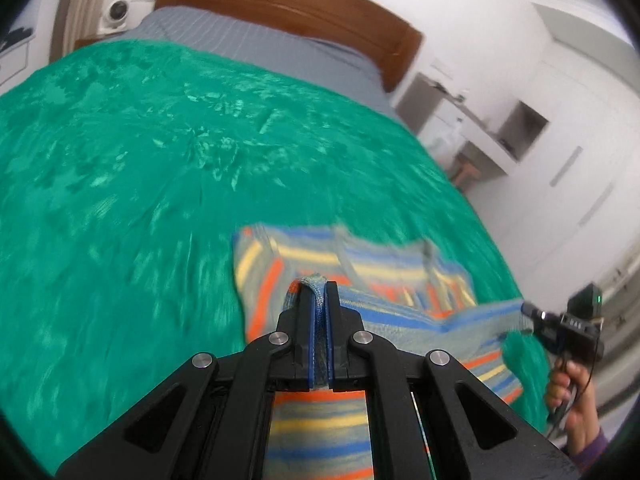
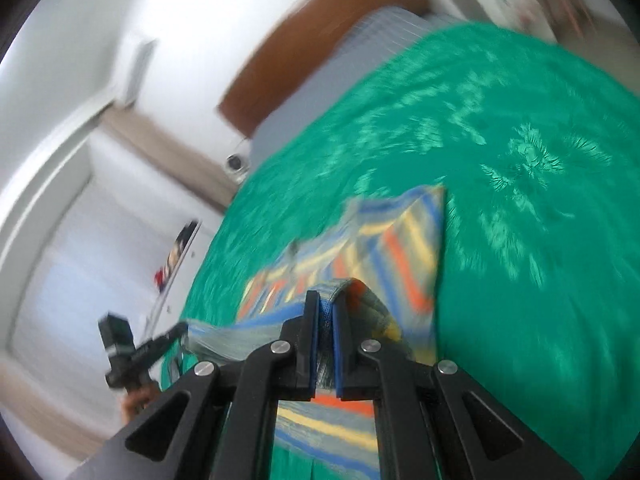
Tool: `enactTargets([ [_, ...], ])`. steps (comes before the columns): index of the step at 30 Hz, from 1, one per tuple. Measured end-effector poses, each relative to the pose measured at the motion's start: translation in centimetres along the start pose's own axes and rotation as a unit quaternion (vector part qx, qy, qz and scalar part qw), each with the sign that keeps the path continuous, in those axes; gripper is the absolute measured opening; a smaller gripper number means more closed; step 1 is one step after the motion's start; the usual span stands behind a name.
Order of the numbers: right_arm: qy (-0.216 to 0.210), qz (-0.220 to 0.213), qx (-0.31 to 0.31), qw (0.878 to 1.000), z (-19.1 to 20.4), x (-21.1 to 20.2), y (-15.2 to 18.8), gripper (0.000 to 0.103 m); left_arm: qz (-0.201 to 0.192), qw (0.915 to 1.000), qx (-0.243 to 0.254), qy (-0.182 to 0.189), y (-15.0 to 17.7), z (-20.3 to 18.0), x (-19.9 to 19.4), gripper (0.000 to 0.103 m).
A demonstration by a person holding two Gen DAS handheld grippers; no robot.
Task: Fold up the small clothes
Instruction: 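Grasp the sweater hem edge with the left tool while the right tool grasps it too, then lift the hem with both tools and fold it over onto the collar half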
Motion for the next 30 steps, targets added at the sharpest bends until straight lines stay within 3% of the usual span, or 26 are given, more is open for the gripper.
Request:
enactTargets([
  [4, 0.015, -0.003, 0.052, 0.999, -4.1, 4.1, -4.0, 0.005, 0.008, 0.9992, -0.036, -0.016, -1.6, 1.6, 4.3, 0.002],
  [6, 0.003, -0.001, 0.077, 0.997, -5.4, 5.9, -5.0, 0.006, 0.007, 0.9989, -0.039, -0.026, -1.9, 2.0, 5.1, 0.003],
  [11, -0.003, -0.017, 0.071, 0.997, -5.0, 8.1, -7.2, 0.016, -0.005, 0.996, -0.082, -0.036, -2.6, 4.3, 6.7, 0.007],
  [12, -0.008, -0.017, 0.069, 0.997, -4.6, 8.3, -7.6, 0.024, -0.002, 0.9948, -0.093, -0.041, -2.7, 4.9, 6.8, 0.021],
  [13, -0.007, -0.021, 0.066, 0.998, -4.1, 8.4, -8.2, 0.03, 0.001, 0.9925, -0.11, -0.053, -2.8, 5.9, 6.8, 0.047],
  [15, 0.006, -0.034, 0.05, 0.998, -3.0, 7.6, -9.2, 0.06, -0.006, 0.9903, -0.125, -0.061, -3.1, 6.9, 6.1, 0.069],
  [18, 0.067, -0.04, 0.0, 0.997, -1.7, 6.0, -10.1, 0.062, -0.018, 0.9917, -0.116, -0.053, -3.4, 7.2, 4.3, 0.069],
  [21, 0.1, 0.016, -0.056, 0.993, -0.3, 6.2, -9.2, 0.062, 0.002, 0.997, -0.063, -0.045, -2.9, 5.4, 3.1, 0.07],
  [24, 0.118, 0.143, -0.11, 0.977, 1.5, 8.6, -5.8, 0.062, 0.055, 0.9984, 0.007, -0.012, -1.2, 2.3, 3.2, 0.072],
  [27, 0.095, 0.236, -0.11, 0.961, 2.1, 11.4, -2.8, 0.061, 0.126, 0.9889, 0.071, 0.031, 1.4, -1.4, 4.8, 0.081],
  [30, 0.098, 0.245, -0.104, 0.959, 2.4, 15.4, -2.9, 0.061, 0.186, 0.9761, 0.102, 0.047, 3.2, -4.0, 7.8, 0.083],
])
Point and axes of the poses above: each gripper's, at about its wrist camera, not at the fingertips, and x roughly the way its jaws point, z to its left, y to its underside, the point moved 7 cm from there along x, roughly the way its jaws point, and after that the axes turned 8 degrees about z, right-handed, at the moved point
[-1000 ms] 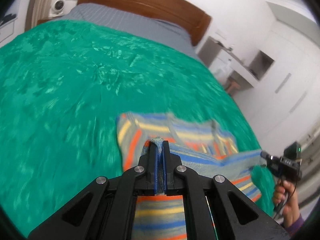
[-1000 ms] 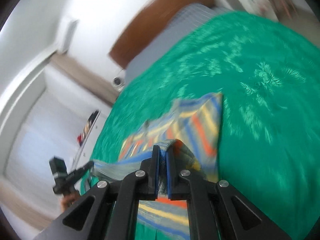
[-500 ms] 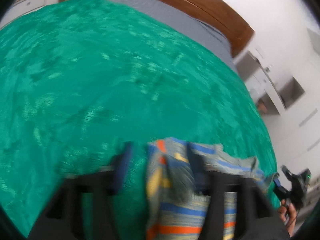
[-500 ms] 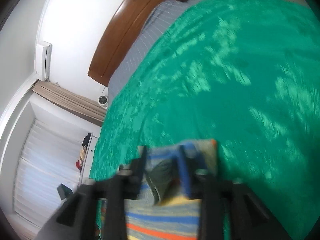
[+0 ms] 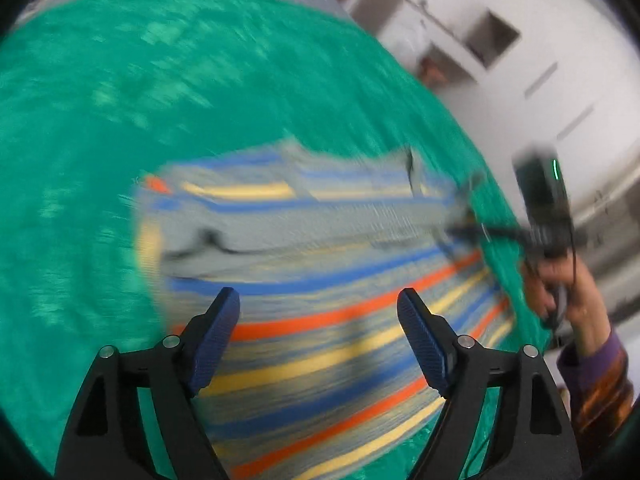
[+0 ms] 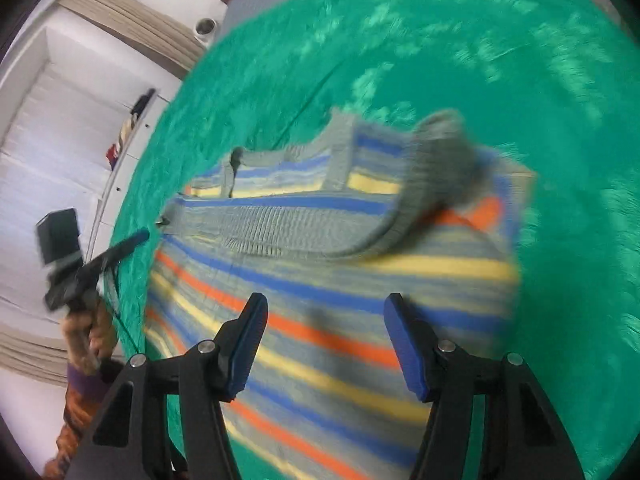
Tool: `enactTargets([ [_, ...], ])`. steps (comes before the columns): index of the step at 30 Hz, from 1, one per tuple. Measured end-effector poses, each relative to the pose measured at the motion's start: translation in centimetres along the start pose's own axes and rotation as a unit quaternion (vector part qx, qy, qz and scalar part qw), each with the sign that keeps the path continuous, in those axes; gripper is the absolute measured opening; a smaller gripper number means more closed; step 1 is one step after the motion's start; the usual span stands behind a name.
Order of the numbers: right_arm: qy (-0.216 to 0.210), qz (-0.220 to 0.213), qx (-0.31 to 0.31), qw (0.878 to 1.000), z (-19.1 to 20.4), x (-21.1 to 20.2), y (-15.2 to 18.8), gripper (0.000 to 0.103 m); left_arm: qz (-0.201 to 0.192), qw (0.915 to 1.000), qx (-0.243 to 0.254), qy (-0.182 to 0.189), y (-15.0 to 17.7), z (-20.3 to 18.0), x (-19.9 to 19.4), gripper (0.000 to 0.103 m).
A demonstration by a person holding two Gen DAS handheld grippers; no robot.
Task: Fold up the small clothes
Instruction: 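Lift the hem with both tools and fold it over onto the collar half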
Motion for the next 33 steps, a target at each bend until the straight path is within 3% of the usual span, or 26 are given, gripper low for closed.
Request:
enactTargets([
  [3, -0.054, -0.099, 0.014, 0.994, 1.3, -0.6, -4.5, 0.061, 0.001, 0.9997, 0.011, -0.024, -0.8, -1.1, 1.7, 0.083],
  [5, -0.091, -0.185, 0.031, 0.978, 1.9, -3.2, -6.2, 0.061, -0.004, 0.9998, 0.015, -0.016, -1.3, -1.8, 2.1, 0.083],
  [8, -0.111, -0.219, 0.03, 0.969, 3.0, -5.4, -6.0, 0.061, -0.017, 0.9986, 0.026, -0.044, -2.1, -1.7, 2.2, 0.083],
  [11, -0.059, -0.197, -0.021, 0.978, 4.1, -6.1, -4.2, 0.061, -0.042, 0.9943, -0.002, -0.099, -3.7, 0.9, 1.9, 0.083],
  [13, -0.033, -0.155, -0.054, 0.986, 4.4, -5.3, -1.4, 0.061, -0.054, 0.9892, -0.046, -0.128, -4.1, 4.1, 1.8, 0.083],
  [16, 0.014, -0.093, -0.067, 0.993, 1.9, -3.4, 3.0, 0.061, -0.062, 0.9776, -0.092, -0.179, -3.4, 7.9, 1.6, 0.079],
  [19, 0.093, -0.035, -0.056, 0.993, -2.3, -1.3, 8.3, 0.061, -0.073, 0.9668, -0.095, -0.225, -1.7, 9.5, 0.5, 0.078],
  [20, 0.104, -0.038, -0.053, 0.992, -3.4, -1.4, 9.5, 0.054, -0.083, 0.9643, -0.1, -0.231, -1.0, 9.8, -0.3, 0.078],
  [24, 0.16, -0.099, -0.043, 0.981, -4.3, -4.6, 13.5, 0.054, -0.127, 0.9599, -0.099, -0.229, 1.8, 8.5, -3.4, 0.08],
  [28, 0.21, -0.16, -0.06, 0.963, -2.2, -6.1, 15.4, 0.062, -0.17, 0.9626, -0.072, -0.198, 6.0, 4.4, -4.8, 0.099],
  [30, 0.232, -0.178, -0.064, 0.954, -1.2, -6.5, 16.0, 0.065, -0.174, 0.9652, -0.055, -0.187, 7.6, 2.5, -4.4, 0.099],
  [33, 0.266, -0.195, -0.07, 0.941, 0.6, -7.2, 16.8, 0.068, -0.171, 0.9629, -0.036, -0.205, 9.4, 0.7, -3.2, 0.099],
])
Point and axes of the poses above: each gripper's, at about its wrist camera, not at the fingertips, and x roughly the way its jaws point, z to its left, y to its underside, the point moved 7 cm from there along x, roughly the way its jaws point, and after that the axes turned 8 degrees about z, right-handed, at the moved point
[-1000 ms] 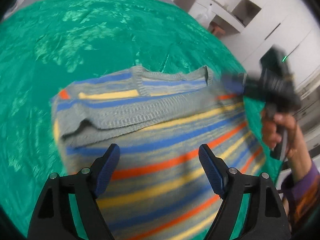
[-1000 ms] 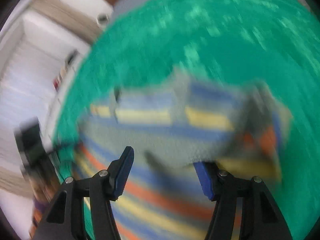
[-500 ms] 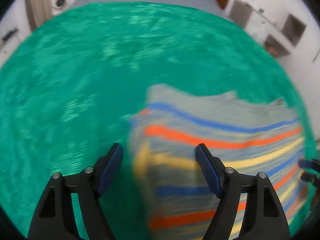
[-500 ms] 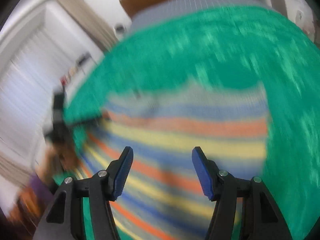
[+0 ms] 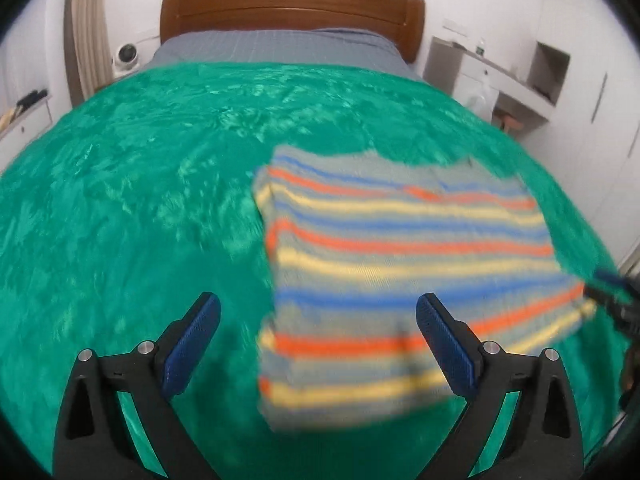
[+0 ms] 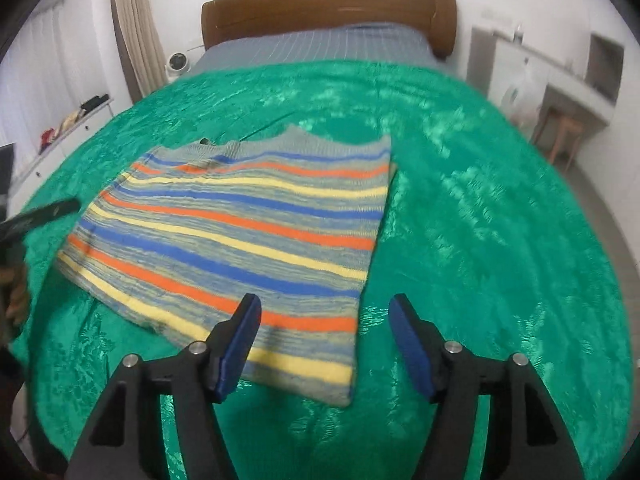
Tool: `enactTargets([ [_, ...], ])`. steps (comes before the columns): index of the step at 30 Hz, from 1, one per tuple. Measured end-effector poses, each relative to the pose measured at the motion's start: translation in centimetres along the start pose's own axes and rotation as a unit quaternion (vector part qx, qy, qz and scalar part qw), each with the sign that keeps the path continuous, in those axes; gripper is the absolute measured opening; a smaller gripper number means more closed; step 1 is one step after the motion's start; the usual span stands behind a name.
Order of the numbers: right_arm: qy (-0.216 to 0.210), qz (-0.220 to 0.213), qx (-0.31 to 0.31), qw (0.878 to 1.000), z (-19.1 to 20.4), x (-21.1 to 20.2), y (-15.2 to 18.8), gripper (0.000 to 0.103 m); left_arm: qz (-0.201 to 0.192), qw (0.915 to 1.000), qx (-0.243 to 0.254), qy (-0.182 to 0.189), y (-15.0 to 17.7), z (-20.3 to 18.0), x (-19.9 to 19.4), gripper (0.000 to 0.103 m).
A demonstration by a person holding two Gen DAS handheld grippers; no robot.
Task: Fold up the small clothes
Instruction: 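Lift the hem with both tools and fold it over onto the collar half, then open both tools and release the folded sweater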
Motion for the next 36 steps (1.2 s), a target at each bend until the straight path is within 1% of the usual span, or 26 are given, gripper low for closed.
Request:
enactTargets([
  [4, 0.036, -0.009, -0.015, 0.999, 0.8, -0.2, -0.1, 0.069, -0.011, 0.9995, 0.015, -0.024, 1.4, -0.2, -0.4, 0.099],
  [8, 0.059, -0.015, -0.024, 0.998, 1.0, -0.2, -0.2, 0.069, -0.016, 0.9978, 0.029, -0.058, 2.0, 0.5, -0.5, 0.099],
  [10, 0.066, -0.016, -0.027, 0.997, 0.8, 0.0, -0.3, 0.069, -0.02, 0.9968, 0.031, -0.071, 2.2, 1.1, -0.7, 0.099],
  [13, 0.059, -0.013, -0.02, 0.998, 0.5, 0.5, -0.4, 0.069, -0.026, 0.9958, 0.024, -0.084, 2.4, 2.5, -0.7, 0.099],
  [15, 0.034, -0.01, -0.005, 0.999, -0.2, 0.9, -0.7, 0.069, -0.028, 0.9958, 0.015, -0.086, 2.8, 3.5, -0.4, 0.099],
  [17, -0.009, -0.009, 0.037, 0.999, -2.0, 1.5, -1.5, 0.069, -0.021, 0.9963, 0.005, -0.083, 3.4, 4.1, 0.2, 0.099],
  [18, -0.041, -0.012, 0.064, 0.997, -3.1, 1.7, -2.2, 0.069, -0.019, 0.9968, 0.001, -0.078, 3.7, 4.3, 0.6, 0.099],
  [20, -0.099, -0.014, 0.104, 0.99, -4.7, 2.2, -3.6, 0.069, -0.018, 0.9975, -0.011, -0.067, 4.3, 4.7, 0.9, 0.099],
  [21, -0.137, -0.006, 0.129, 0.982, -5.8, 2.9, -4.5, 0.069, -0.022, 0.9975, -0.015, -0.065, 4.4, 4.8, 0.9, 0.099],
  [22, -0.163, 0.011, 0.144, 0.976, -6.3, 3.8, -5.1, 0.069, -0.026, 0.9973, -0.019, -0.066, 4.4, 4.9, 0.8, 0.099],
  [24, -0.196, 0.046, 0.167, 0.965, -7.2, 5.8, -5.9, 0.069, -0.026, 0.9973, -0.025, -0.065, 4.5, 5.0, 0.9, 0.1],
  [26, -0.219, 0.071, 0.195, 0.953, -7.9, 8.0, -6.5, 0.069, -0.022, 0.9975, -0.029, -0.06, 4.7, 5.1, 1.1, 0.1],
  [27, -0.231, 0.084, 0.21, 0.946, -8.1, 9.1, -6.8, 0.067, -0.023, 0.9975, -0.03, -0.06, 4.7, 5.1, 1.1, 0.1],
  [29, -0.243, 0.085, 0.235, 0.937, -8.5, 10.4, -7.4, 0.065, -0.026, 0.9975, -0.028, -0.06, 4.9, 5.0, 1.0, 0.1],
  [30, -0.252, 0.085, 0.237, 0.934, -8.5, 10.8, -7.8, 0.063, -0.026, 0.9975, -0.025, -0.06, 5.0, 4.9, 1.0, 0.1],
  [31, -0.258, 0.088, 0.235, 0.933, -8.2, 11.5, -8.3, 0.061, -0.025, 0.9975, -0.023, -0.063, 5.1, 4.9, 1.0, 0.1],
  [33, -0.255, 0.094, 0.237, 0.933, -8.0, 12.4, -8.8, 0.055, -0.027, 0.9974, -0.013, -0.066, 5.1, 4.2, 0.4, 0.1],
  [34, -0.252, 0.097, 0.241, 0.932, -7.9, 12.8, -8.9, 0.055, -0.026, 0.9978, -0.003, -0.061, 5.2, 3.7, 0.0, 0.099],
  [36, -0.257, 0.106, 0.24, 0.93, -7.6, 13.1, -9.1, 0.055, -0.023, 0.9986, 0.04, -0.025, 5.1, 0.8, -1.0, 0.099],
])
Point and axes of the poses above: each gripper's, at about its wrist camera, not at the fingertips, and x roughly the way its jaws point, z to its left, y to its underside, the point moved 7 cm from there along x, roughly the way its jaws point, and after that the axes turned 8 degrees about z, right-handed, at the moved point
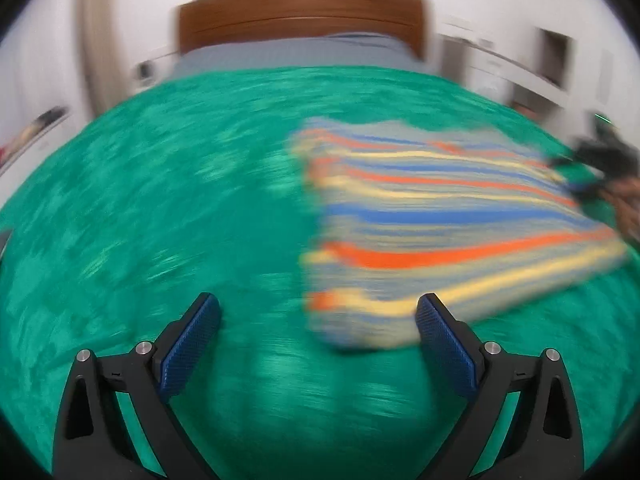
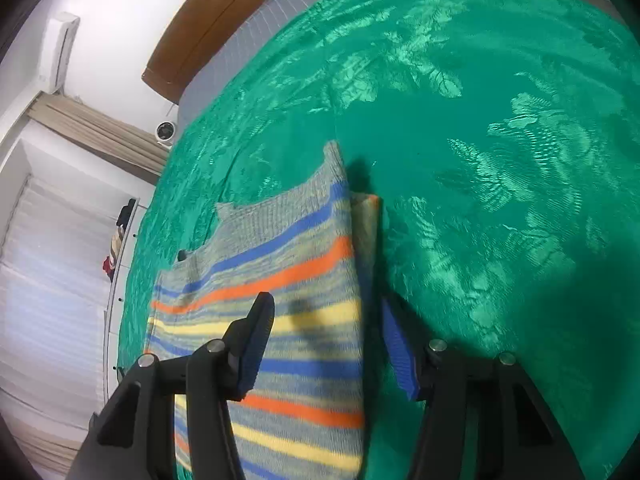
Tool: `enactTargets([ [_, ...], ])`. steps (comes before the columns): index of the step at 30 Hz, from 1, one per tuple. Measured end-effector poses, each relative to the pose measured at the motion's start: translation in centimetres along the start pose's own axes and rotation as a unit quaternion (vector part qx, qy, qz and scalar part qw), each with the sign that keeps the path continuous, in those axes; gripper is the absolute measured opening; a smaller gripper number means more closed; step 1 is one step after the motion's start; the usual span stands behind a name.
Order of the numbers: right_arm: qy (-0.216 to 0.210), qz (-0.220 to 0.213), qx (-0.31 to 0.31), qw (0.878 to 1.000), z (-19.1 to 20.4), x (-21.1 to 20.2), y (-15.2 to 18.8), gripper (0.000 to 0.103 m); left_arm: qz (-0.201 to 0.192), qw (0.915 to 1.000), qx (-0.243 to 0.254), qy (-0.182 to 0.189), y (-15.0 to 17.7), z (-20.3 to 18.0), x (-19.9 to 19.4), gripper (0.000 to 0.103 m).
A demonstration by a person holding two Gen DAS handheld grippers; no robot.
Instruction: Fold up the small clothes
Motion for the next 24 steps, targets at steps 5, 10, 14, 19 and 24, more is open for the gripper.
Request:
enactTargets([
  [5, -0.026, 0.049, -0.028, 0.998, 0.5, -0.8, 0.6, 0.055, -0.024, 0.9795, 0.193, 0.053, -1.2, -11.7, -2.9, 0.099],
  [10, -0.045, 0.071, -0.035, 0.996, -0.9, -3.5, 2.1, 0.055, 0.01, 0.9353, 0.332, 0.123, -1.2, -24.5, -0.7, 0.087],
  [14, -0.073, 0.07, -0.02, 0.995, -1.5, -4.7, 2.5, 0.055, 0.029, 0.9125, 0.389, 0.123, -1.1, -31.4, 2.3, 0.075],
  [19, -0.101, 0.095, -0.036, 0.99, -1.7, -5.1, 2.2, 0.055, 0.026, 0.9278, 0.354, 0.116, -2.8, -33.1, 3.6, 0.012],
  [24, -0.088, 0.091, -0.017, 0.992, -3.0, -3.2, 0.9, 0.056, 0.0, 0.9423, 0.286, 0.174, -3.8, -31.1, 1.9, 0.006],
])
Point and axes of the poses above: each gripper's, at about its wrist camera, not at the fingertips, and x roughly the way its jaws point, z to its left, y to its underside, the point moved 7 cm from there along x, roughly the way its jaws point, and after that the axes turned 8 degrees about z, right-handed, at the moved point
